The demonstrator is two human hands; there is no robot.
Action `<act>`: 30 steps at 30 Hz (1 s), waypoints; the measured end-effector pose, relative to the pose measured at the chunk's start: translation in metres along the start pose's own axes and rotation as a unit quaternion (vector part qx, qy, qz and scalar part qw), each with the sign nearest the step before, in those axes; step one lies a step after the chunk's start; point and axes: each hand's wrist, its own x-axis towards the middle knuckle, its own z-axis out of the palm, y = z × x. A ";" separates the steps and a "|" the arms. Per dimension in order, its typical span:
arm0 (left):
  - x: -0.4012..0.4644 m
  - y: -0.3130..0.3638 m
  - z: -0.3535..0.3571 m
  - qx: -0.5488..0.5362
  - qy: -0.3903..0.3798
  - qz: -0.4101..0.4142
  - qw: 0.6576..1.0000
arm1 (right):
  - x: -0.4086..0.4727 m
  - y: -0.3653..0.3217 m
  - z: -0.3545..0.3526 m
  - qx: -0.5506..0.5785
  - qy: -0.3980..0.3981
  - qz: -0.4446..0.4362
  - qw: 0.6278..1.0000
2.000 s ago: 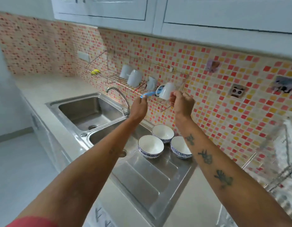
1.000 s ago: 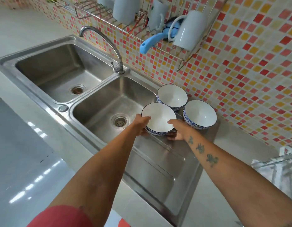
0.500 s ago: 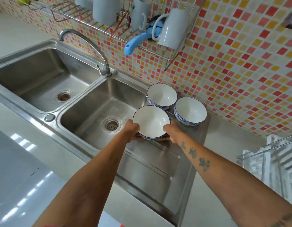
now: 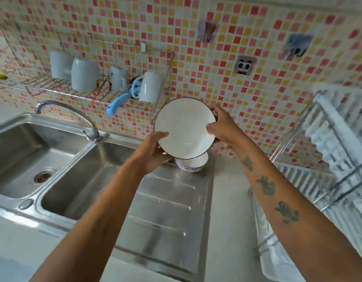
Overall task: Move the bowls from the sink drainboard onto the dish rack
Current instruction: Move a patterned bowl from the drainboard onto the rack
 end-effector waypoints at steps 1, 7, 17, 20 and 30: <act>-0.007 0.012 0.021 -0.007 -0.055 0.009 0.998 | -0.014 -0.016 -0.021 -0.008 0.024 -0.030 0.999; -0.049 0.047 0.150 -0.001 -0.325 0.104 0.940 | -0.105 -0.084 -0.128 -0.075 0.184 -0.184 0.963; -0.067 0.018 0.308 0.107 -0.367 -0.019 0.924 | -0.206 -0.049 -0.267 -0.146 0.300 -0.254 0.908; -0.077 0.010 0.349 0.196 -0.333 0.014 0.922 | -0.214 -0.022 -0.297 -0.139 0.334 -0.210 0.908; -0.062 -0.049 0.396 0.407 -0.213 0.212 0.863 | -0.214 0.063 -0.330 -0.240 0.164 -0.037 0.956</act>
